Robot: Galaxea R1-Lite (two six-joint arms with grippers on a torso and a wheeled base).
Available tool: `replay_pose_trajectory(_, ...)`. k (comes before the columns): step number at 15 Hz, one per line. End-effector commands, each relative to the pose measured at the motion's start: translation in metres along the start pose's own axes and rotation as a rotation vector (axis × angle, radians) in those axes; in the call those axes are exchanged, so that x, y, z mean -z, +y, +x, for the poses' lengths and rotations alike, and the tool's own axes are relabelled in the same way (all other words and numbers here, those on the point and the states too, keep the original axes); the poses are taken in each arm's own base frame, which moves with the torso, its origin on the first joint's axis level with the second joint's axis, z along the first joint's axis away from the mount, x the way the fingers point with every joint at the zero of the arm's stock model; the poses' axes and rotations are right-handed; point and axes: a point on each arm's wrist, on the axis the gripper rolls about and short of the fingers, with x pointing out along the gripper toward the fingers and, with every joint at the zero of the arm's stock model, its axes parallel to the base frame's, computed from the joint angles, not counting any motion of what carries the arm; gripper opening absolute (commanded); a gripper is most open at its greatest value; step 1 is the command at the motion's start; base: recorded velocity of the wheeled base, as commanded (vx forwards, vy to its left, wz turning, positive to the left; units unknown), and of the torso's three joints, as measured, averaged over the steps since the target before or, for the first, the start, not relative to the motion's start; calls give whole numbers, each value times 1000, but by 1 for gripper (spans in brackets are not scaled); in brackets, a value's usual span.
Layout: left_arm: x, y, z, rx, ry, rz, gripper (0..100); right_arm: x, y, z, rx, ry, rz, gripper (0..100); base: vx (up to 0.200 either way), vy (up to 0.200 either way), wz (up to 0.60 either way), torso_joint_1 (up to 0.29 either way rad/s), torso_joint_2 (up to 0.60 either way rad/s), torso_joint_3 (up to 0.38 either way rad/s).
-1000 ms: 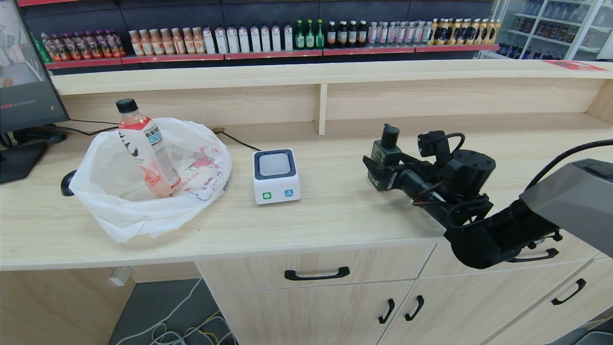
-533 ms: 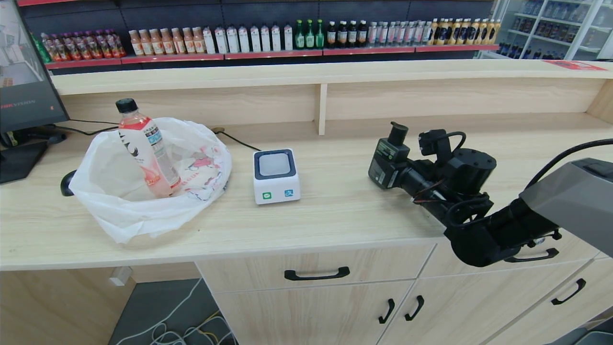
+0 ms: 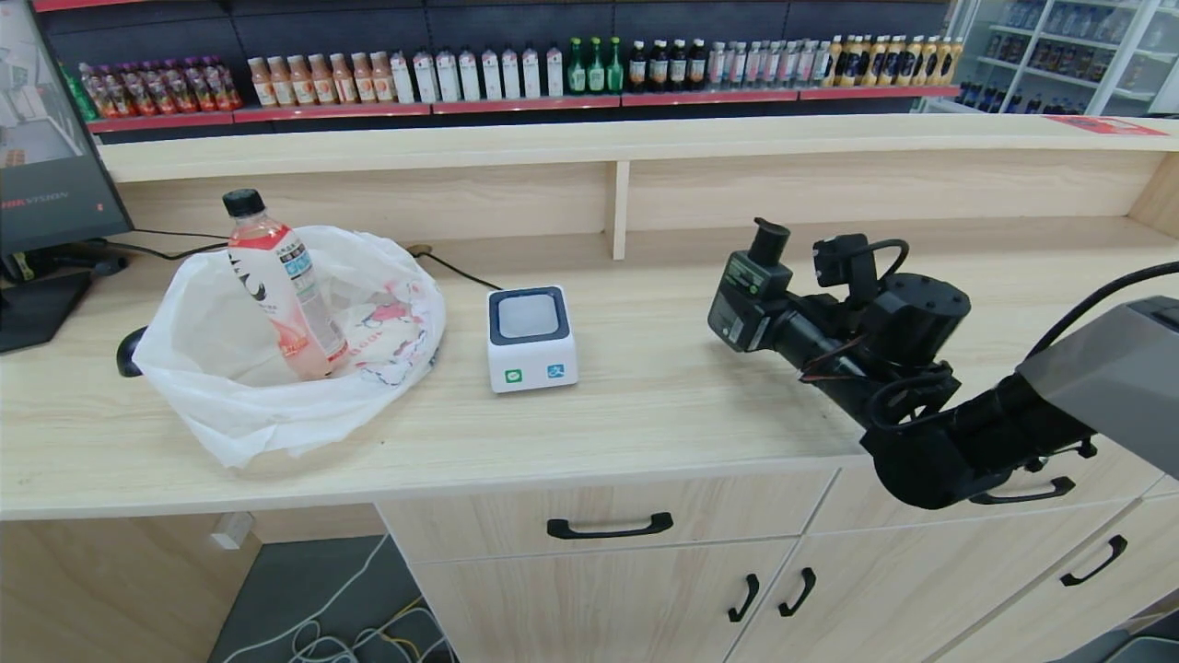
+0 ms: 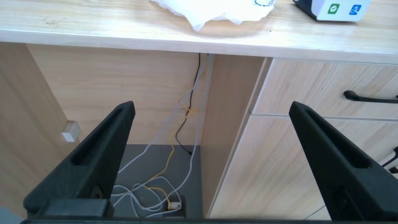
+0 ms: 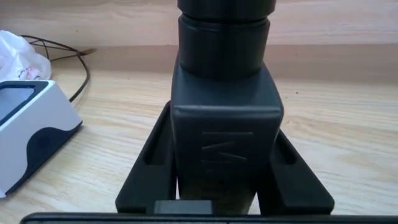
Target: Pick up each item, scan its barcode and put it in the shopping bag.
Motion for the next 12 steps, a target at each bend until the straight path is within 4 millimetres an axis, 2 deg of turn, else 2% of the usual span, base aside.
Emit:
replay_pose_trajectory(1,0,0,0,-1,0,0,100,-22,3,-5,-7,-49,-21,0,0,0,0,0,0,0)
replay_pose_trajectory(3,0,0,0,-1,0,0,100,-36,15,-14,-34,-69,-19,0,0,0,0,0,0,0)
replay_pose_trajectory(4,0,0,0,-1,0,0,100,-44,21,-26,-44,-72,-21,0,0,0,0,0,0,0)
replay_pose_trajectory(6,0,0,0,-1,0,0,100,-54,29,-64,-59,-29,-70,0,0,0,0,0,0,0)
replay_pose_trajectory(7,0,0,0,-1,0,0,100,-56,33,-81,-67,-8,-82,0,0,0,0,0,0,0)
replay_pose_trajectory(8,0,0,0,-1,0,0,100,-56,34,-85,-70,-2,-82,0,0,0,0,0,0,0)
replay_pose_trajectory(9,0,0,0,-1,0,0,100,-52,39,-110,-80,42,-82,0,0,0,0,0,0,0)
replay_pose_trajectory(12,0,0,0,-1,0,0,100,-44,39,-148,-80,58,-111,0,0,0,0,0,0,0)
